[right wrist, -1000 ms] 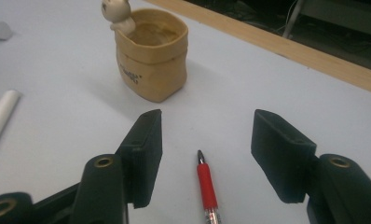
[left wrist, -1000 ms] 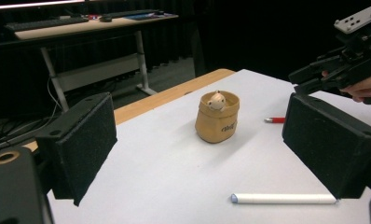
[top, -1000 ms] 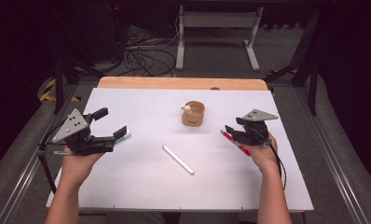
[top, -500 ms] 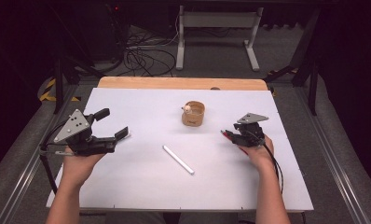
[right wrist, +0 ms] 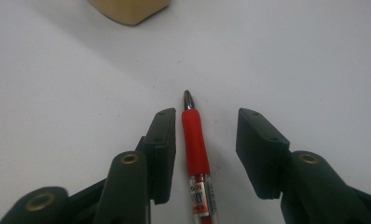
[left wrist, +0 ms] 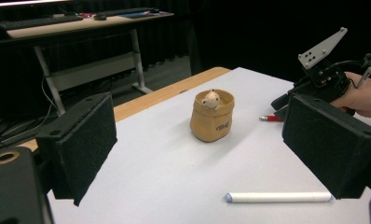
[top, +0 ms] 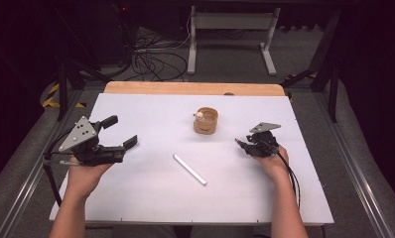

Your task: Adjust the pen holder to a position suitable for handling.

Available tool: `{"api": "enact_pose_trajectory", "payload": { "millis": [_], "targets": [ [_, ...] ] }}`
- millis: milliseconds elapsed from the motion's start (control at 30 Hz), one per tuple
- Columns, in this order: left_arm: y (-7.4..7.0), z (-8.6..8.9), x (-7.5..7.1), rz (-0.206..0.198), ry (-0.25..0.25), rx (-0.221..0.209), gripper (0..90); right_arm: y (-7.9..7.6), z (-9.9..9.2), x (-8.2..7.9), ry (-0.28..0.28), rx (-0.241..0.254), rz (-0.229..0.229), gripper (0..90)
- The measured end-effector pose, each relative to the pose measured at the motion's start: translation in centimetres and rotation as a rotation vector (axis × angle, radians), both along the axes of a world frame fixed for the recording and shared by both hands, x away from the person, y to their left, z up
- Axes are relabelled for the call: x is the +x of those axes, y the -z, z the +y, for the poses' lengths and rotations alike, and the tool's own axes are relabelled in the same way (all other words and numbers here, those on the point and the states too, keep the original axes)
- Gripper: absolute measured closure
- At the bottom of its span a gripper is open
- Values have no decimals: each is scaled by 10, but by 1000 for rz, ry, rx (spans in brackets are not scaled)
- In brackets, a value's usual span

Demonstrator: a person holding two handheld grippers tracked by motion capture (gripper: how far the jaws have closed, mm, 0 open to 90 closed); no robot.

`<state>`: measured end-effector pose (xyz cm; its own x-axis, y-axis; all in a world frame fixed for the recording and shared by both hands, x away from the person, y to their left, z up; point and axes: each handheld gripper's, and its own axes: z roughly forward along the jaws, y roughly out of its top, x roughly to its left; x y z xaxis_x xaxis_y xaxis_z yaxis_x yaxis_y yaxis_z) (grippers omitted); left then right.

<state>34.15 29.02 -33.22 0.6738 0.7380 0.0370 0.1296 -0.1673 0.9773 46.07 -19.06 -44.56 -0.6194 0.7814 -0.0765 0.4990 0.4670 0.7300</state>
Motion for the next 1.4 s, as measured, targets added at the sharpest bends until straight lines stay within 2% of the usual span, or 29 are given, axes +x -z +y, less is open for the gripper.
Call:
{"api": "enact_pose_trajectory", "payload": {
  "millis": [200,467,1000,1167,1400],
  "targets": [
    [0,-1,0,1,4,1,107,5,0,3,-2,0,23,610],
    [1,-2,0,3,6,5,107,9,-3,4,4,38,44,640],
    [3,-8,1,13,23,11,115,7,1,2,-9,29,56,792],
    [4,-10,2,19,30,14,115,7,3,1,-13,17,49,805],
    [6,-14,3,25,41,17,116,6,2,1,1,46,43,811]
  ]
}}
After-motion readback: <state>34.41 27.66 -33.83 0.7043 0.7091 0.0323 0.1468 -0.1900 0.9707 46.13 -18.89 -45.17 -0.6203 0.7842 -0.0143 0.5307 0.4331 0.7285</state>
